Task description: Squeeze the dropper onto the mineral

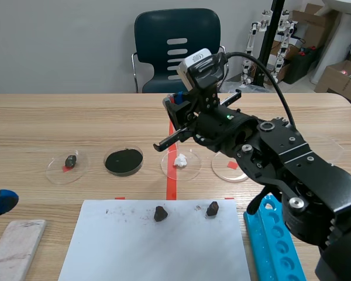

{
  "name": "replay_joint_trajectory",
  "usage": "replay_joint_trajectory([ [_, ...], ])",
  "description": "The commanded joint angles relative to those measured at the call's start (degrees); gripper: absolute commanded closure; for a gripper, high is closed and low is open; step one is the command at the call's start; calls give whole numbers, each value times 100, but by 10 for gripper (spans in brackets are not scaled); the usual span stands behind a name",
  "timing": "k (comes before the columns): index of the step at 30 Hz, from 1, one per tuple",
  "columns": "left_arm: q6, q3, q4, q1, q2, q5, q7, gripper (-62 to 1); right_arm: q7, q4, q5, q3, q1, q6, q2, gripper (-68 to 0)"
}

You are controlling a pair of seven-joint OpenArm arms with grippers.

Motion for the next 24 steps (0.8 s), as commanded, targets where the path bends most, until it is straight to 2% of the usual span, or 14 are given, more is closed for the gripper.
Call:
replay_joint_trajectory([
  [1,-7,22,35,2,28,-35,-98,-623,87,31,59,0,98,-2,-15,-81],
  [19,-7,22,35,2,28,-35,-98,-623,87,31,59,0,98,-2,-15,-81],
  [24,-7,22,35,2,28,-35,-98,-623,87,31,59,0,96,-79,-15,-49],
])
